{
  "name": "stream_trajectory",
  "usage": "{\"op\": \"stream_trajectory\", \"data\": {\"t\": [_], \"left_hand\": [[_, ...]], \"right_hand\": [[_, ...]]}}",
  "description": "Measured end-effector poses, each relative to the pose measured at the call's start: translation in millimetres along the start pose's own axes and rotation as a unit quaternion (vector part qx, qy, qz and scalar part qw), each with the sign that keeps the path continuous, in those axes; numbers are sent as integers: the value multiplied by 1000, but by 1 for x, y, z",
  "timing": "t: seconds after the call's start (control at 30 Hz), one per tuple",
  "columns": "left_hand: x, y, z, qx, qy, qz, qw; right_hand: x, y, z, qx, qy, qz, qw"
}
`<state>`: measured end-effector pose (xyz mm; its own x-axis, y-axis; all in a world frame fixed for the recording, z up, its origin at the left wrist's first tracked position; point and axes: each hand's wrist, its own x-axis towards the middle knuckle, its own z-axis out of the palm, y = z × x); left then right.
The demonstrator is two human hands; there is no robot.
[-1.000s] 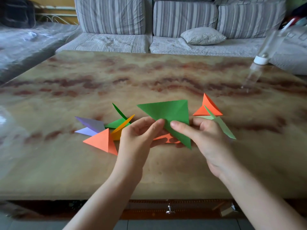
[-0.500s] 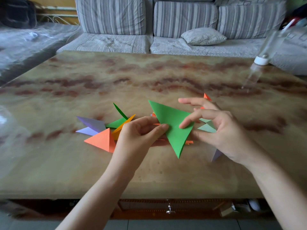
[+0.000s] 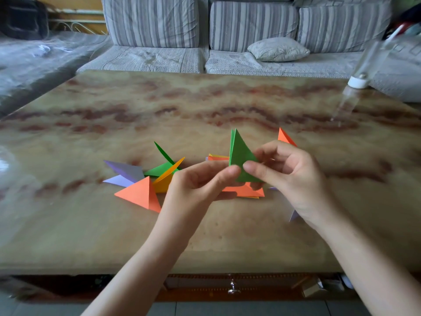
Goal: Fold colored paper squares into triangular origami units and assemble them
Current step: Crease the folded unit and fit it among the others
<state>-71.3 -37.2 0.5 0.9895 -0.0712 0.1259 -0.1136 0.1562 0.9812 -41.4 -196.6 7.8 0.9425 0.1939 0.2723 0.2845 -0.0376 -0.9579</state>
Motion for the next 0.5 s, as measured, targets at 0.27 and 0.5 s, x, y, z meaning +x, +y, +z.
{"op": "stream_trajectory", "data": {"t": [0.27, 0.5], "left_hand": [[0, -3, -1, 13, 37, 20, 999], [2, -7, -3, 104, 44, 42, 993]], "right_hand": [[-1, 5, 1, -40, -36, -6, 999], [1, -10, -15, -29, -1, 10, 1000]]}}
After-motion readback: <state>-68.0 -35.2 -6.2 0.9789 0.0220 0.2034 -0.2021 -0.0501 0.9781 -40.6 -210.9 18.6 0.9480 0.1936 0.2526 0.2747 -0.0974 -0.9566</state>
